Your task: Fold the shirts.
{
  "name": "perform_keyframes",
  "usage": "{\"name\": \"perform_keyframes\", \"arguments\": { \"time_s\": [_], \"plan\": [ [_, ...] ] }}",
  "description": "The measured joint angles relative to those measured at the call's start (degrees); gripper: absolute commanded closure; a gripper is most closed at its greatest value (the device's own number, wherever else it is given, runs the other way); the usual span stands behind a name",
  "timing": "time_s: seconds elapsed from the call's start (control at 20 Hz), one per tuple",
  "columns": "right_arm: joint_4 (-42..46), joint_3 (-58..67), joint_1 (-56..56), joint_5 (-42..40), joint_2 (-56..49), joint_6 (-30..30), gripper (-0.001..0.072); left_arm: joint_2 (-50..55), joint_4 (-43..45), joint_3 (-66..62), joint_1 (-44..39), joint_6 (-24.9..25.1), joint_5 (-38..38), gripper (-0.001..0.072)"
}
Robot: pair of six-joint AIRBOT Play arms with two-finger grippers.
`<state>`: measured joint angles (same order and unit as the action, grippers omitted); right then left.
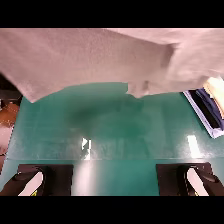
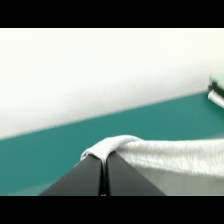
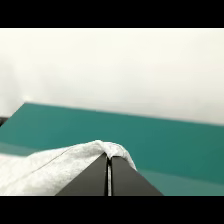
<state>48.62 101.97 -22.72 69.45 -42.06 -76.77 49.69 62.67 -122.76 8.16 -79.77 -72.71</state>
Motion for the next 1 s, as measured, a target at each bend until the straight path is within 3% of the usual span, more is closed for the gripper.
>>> {"name": "perform_keyframes", "arguments": {
  "time_s": [0.2, 0.4, 0.75, 0.9, 1.0],
  "plan": [
    [8.81, 11.56, 0.0, 5.9, -1.31, -4.39, 0.0703, -2.14, -0.66, -0.5, 0.0, -0.98, -0.59, 0.0686],
    [13.51, 16.39, 0.0, 15.52, -8.13, -8.0, 0.0703, -1.44, -0.68, 10.16, 0.0, -1.38, -2.6, 0.0686],
    [17.42, 0.15, 3.48, 28.09, -25.57, -10.78, 0.0703, 10.86, -0.92, 36.57, 0.0, -1.4, -8.35, 0.0686],
    [19.93, -5.92, 7.04, 28.22, -34.03, -11.23, 0.0703, 18.84, -1.18, 42.84, -0.02, -0.59, -7.23, 0.0685],
    [20.9, -8.11, 9.03, 24.46, -39.17, -11.45, 0.0703, 23.74, -1.7, 44.81, -0.02, 0.28, -2.64, 0.0685]
  ]
}}
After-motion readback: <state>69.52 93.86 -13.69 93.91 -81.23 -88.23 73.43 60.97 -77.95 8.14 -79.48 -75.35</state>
